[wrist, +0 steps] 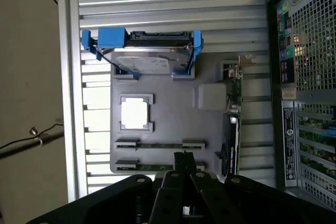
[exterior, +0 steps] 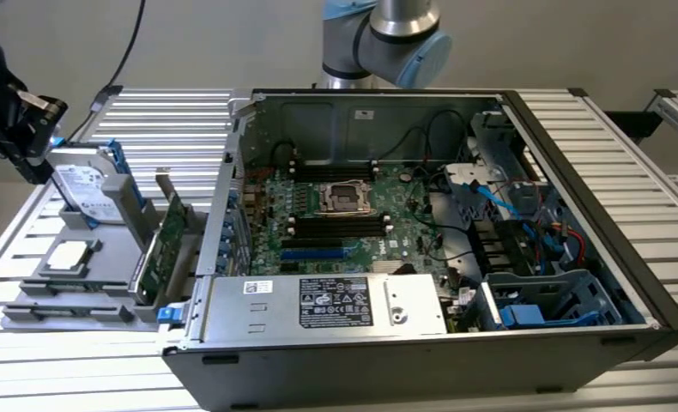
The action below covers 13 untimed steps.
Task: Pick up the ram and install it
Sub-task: 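Pick up the ram and move it above insertion slot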
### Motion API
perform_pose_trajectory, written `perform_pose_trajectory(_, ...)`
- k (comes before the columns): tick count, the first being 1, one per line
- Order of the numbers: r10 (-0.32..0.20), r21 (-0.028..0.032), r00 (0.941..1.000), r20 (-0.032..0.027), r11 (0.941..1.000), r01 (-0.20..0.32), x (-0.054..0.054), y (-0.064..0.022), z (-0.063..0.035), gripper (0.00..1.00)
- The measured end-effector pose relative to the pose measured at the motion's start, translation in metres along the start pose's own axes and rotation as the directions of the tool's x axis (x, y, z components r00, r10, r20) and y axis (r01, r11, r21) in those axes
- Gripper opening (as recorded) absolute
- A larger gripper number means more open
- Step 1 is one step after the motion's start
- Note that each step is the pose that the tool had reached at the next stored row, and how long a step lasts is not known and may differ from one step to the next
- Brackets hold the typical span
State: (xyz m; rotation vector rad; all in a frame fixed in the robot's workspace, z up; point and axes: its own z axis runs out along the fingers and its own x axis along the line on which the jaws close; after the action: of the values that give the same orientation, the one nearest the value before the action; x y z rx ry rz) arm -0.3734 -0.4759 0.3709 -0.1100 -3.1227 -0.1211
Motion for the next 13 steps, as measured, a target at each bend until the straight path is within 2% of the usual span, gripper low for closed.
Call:
perform_pose_trajectory(4, -0.006, -0.0002, 1.0000, -0.0004, 1.0000, 0.006, 0.0013, -0.0002, 0.0008, 0.11)
perform_pose_trajectory(7, -0.060, 0.0009, 0.9982, -0.0048, 0.9982, 0.060, 0.0014, -0.0002, 0.0010, 0.11)
perform_pose_trajectory(10, -0.114, 0.0015, 0.9935, -0.0090, 0.9935, 0.114, 0.0014, -0.0002, 0.0012, 0.11)
perform_pose_trajectory(13, -0.167, 0.0018, 0.9858, -0.0133, 0.9859, 0.167, 0.0014, -0.0002, 0.0015, 0.11)
